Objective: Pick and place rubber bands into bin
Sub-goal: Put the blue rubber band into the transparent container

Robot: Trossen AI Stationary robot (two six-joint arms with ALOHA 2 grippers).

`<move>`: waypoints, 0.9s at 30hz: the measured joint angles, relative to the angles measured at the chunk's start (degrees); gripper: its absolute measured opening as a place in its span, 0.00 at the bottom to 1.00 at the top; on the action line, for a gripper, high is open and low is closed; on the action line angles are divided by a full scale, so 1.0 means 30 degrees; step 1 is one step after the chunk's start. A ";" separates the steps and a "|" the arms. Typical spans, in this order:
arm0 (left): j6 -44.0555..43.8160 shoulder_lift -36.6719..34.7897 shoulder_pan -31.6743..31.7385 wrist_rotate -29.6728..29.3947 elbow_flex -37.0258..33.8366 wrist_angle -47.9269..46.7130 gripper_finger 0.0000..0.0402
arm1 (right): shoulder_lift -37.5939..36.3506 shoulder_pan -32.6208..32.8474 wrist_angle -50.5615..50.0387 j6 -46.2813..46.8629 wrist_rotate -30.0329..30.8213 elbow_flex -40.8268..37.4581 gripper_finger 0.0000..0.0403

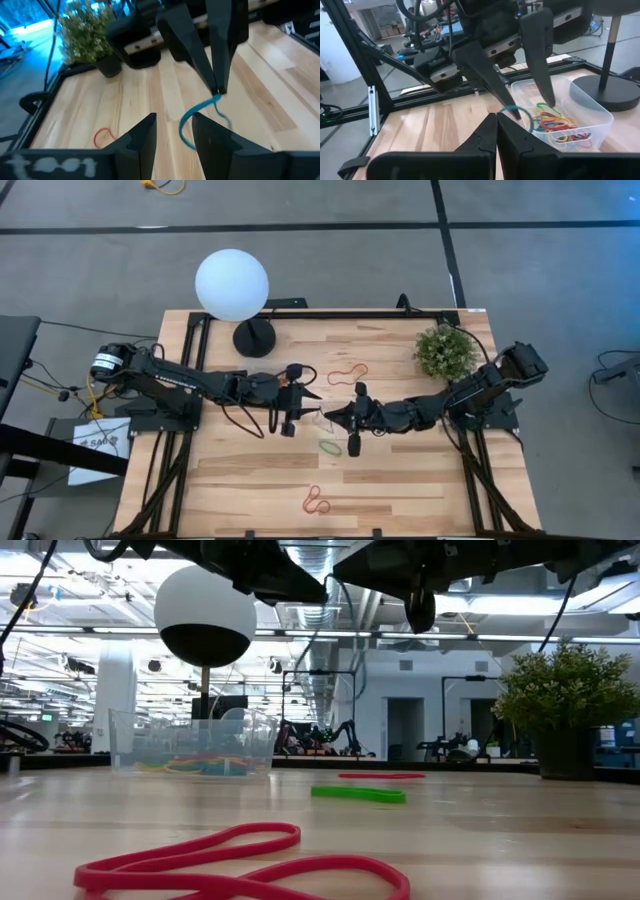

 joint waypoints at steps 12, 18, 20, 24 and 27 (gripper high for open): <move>-0.0079 0.0004 -0.0096 0.0285 -0.0001 0.0937 0.29 | -0.0007 -0.0032 0.0000 -0.0029 0.0046 0.0000 0.00; -0.0153 0.0004 -0.0437 0.0715 0.0000 0.0985 0.29 | -0.0011 -0.0167 0.0197 -0.0049 0.0099 0.0000 0.00; -0.0153 0.0004 -0.0525 0.0579 0.0000 0.1037 0.29 | -0.0015 -0.0168 0.0518 -0.0260 0.0072 0.0000 0.00; -0.0175 0.0004 -0.0532 0.0484 0.0000 0.1211 0.29 | -0.0022 -0.0117 0.0903 -0.0685 -0.0298 0.0000 0.00; -0.0199 0.0004 -0.0539 0.0055 -0.0007 0.1268 0.27 | -0.0026 -0.0141 0.0903 -0.0708 -0.0280 0.0000 0.00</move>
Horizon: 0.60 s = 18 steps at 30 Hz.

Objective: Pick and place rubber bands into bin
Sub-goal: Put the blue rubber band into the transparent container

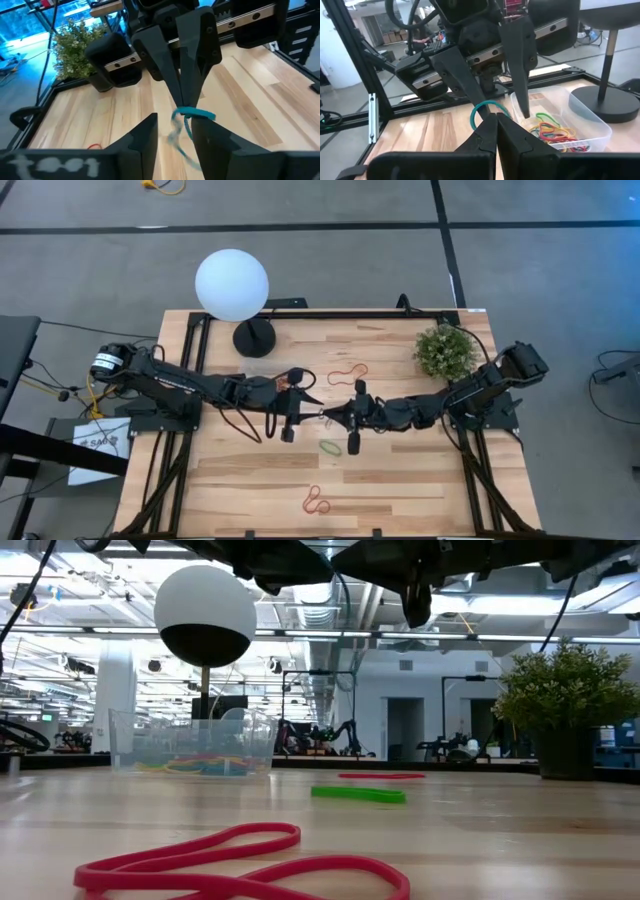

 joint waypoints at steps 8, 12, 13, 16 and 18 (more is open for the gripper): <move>-0.0572 0.0000 0.0044 -0.1347 -0.0007 -0.0134 0.05 | -0.0003 0.0032 -0.0932 0.0720 -0.0246 0.0007 0.02; -0.0566 0.0000 0.0017 -0.2541 -0.0007 -0.0153 0.01 | -0.0003 0.0015 -0.1735 0.0723 -0.0191 0.0007 0.10; -0.0566 0.0000 0.0015 -0.2789 -0.0007 -0.0164 0.01 | -0.0003 0.0010 -0.1783 0.0730 -0.0134 0.0007 0.13; -0.0566 0.0000 0.0024 -0.3331 -0.0007 -0.0182 0.00 | -0.0003 0.0018 -0.1885 0.0719 0.0274 0.0007 0.20; -0.0566 0.0000 0.0029 -0.3356 -0.0007 -0.0218 0.00 | -0.0003 0.0025 -0.1865 0.0708 0.0791 0.0007 0.22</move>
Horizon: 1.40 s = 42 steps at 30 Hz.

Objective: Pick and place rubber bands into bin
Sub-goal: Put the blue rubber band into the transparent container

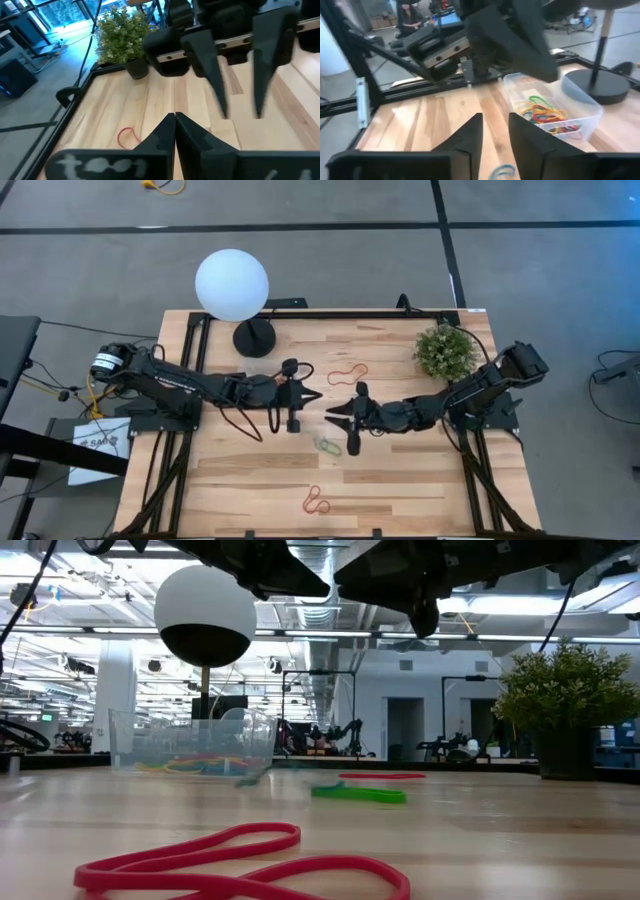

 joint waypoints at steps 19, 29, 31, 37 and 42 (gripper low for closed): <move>-0.0851 0.3249 -0.1245 0.7552 -0.0004 -0.5650 0.03 | 0.0000 -0.0452 -0.2911 0.0368 0.0574 0.0007 0.23; -0.1330 0.6998 -0.1625 0.6434 0.1702 -0.5154 0.27 | 0.0000 -0.0539 -0.3370 0.0712 0.0554 0.0000 0.23; -0.1280 0.7200 -0.1640 0.7529 0.1727 -0.5231 0.29 | 0.0000 -0.0539 -0.3563 0.0710 0.0552 0.0004 0.23; -0.1158 0.7220 -0.1770 0.7684 0.1734 -0.5836 0.30 | 0.0000 -0.0539 -0.3876 0.0707 0.0552 0.0000 0.23; -0.1137 0.7220 -0.1749 0.7032 0.1734 -0.5715 0.30 | 0.0000 -0.0539 -0.3783 0.0707 0.0567 0.0000 0.23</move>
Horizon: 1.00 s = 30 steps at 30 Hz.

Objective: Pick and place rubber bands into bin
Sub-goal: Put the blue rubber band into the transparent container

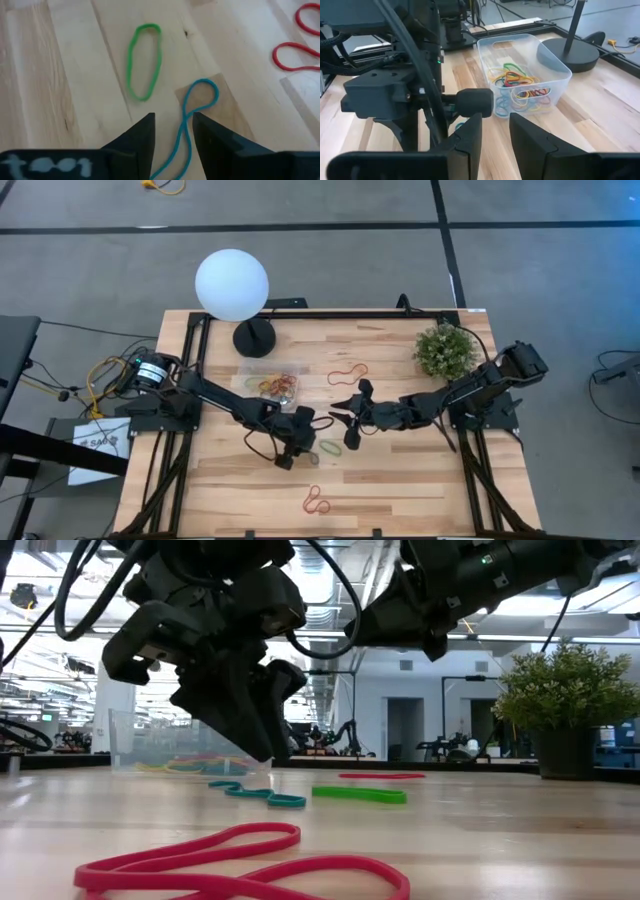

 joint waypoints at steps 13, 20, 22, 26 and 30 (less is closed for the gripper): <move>0.0044 0.2011 -0.0182 -0.0423 0.0080 0.1218 0.28 | 0.0000 0.0000 0.0512 -0.0015 0.0044 0.0000 0.23; 0.0831 0.1705 -0.0248 -0.0203 0.0050 0.0591 0.05 | 0.0000 0.0000 0.0469 -0.0015 0.0044 -0.0007 0.23; 0.0595 0.1343 -0.0248 -0.0516 0.0002 0.0261 0.02 | 0.0000 0.0000 0.0365 -0.0019 0.0040 -0.0007 0.23; -0.0317 -0.0442 -0.0243 -0.1450 -0.0074 -0.1027 0.00 | 0.0000 0.0000 0.0279 -0.0022 0.0040 -0.0007 0.23; -0.1390 -0.3494 -0.0270 -0.4133 -0.0028 -0.3822 0.00 | 0.0000 0.0000 -0.0010 -0.0015 0.0036 -0.0007 0.23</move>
